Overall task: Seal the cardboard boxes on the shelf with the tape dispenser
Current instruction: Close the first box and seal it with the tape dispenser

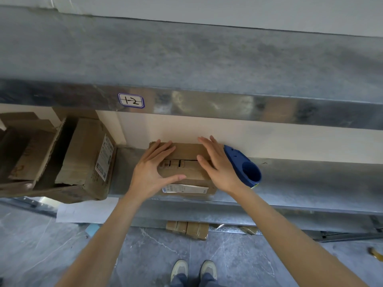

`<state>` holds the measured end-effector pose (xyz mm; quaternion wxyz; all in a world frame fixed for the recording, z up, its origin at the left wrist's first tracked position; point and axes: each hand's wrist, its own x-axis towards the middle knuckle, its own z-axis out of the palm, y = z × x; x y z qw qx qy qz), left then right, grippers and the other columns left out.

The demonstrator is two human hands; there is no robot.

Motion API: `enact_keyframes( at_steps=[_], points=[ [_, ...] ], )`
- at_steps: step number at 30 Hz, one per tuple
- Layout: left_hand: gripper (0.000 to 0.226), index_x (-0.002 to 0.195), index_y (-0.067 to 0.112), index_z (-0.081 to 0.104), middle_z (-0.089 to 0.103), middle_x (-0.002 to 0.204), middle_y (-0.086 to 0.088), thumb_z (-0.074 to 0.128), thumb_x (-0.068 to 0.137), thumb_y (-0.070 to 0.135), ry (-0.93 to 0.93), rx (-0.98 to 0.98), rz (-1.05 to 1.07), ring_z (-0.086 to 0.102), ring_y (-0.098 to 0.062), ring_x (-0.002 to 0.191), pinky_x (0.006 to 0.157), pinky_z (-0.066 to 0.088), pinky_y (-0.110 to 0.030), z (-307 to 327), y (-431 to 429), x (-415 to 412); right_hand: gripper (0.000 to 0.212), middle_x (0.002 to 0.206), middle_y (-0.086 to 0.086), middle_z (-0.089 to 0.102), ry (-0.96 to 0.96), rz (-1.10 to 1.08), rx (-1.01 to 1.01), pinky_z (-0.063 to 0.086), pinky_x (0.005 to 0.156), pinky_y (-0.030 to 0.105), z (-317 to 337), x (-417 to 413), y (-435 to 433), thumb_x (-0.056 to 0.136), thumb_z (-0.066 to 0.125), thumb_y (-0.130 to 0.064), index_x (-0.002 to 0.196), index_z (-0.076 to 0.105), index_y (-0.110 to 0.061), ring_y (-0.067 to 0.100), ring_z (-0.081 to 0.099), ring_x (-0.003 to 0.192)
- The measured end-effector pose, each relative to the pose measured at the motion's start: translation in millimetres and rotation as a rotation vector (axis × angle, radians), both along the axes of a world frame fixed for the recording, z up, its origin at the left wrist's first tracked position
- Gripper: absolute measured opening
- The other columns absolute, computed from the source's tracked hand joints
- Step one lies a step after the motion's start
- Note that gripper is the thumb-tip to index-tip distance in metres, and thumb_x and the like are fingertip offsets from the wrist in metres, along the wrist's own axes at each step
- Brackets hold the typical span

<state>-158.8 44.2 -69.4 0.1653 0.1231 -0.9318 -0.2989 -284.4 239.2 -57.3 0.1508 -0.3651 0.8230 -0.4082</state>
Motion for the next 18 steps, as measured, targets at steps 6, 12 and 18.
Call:
enact_keyframes(
  at_steps=[6, 12, 18],
  points=[
    [0.096, 0.148, 0.035, 0.044, 0.035, 0.154, 0.024, 0.064, 0.066, 0.081, -0.002, 0.041, -0.017, 0.015, 0.001, 0.149, 0.119, 0.020, -0.038, -2.4, -3.7, 1.4, 0.055, 0.163, -0.021, 0.010, -0.045, 0.028, 0.009, 0.004, 0.116, 0.020, -3.4, -3.9, 2.9, 0.104, 0.031, -0.049, 0.155, 0.018, -0.038, -0.007, -0.004, 0.148],
    [0.079, 0.153, 0.029, 0.036, 0.030, 0.161, 0.012, 0.045, 0.088, 0.075, 0.019, -0.209, -0.214, 0.009, -0.014, 0.154, 0.122, 0.012, -0.054, -8.5, -18.4, 4.5, 0.060, 0.165, -0.014, 0.007, 0.368, 0.256, 0.197, -0.014, 0.121, 0.031, -1.6, -10.3, 6.5, 0.101, 0.013, -0.057, 0.157, 0.016, -0.034, 0.008, -0.015, 0.151],
    [0.066, 0.151, 0.028, 0.039, 0.029, 0.161, 0.009, 0.036, 0.098, 0.066, 0.030, -0.313, -0.295, 0.014, -0.019, 0.153, 0.123, 0.017, -0.052, -11.9, -25.8, 3.3, 0.058, 0.164, -0.014, 0.008, 0.501, 0.441, 0.342, -0.012, 0.121, 0.030, 2.8, -18.8, 6.1, 0.101, 0.006, -0.060, 0.155, 0.014, -0.039, 0.009, -0.009, 0.152]
  ],
)
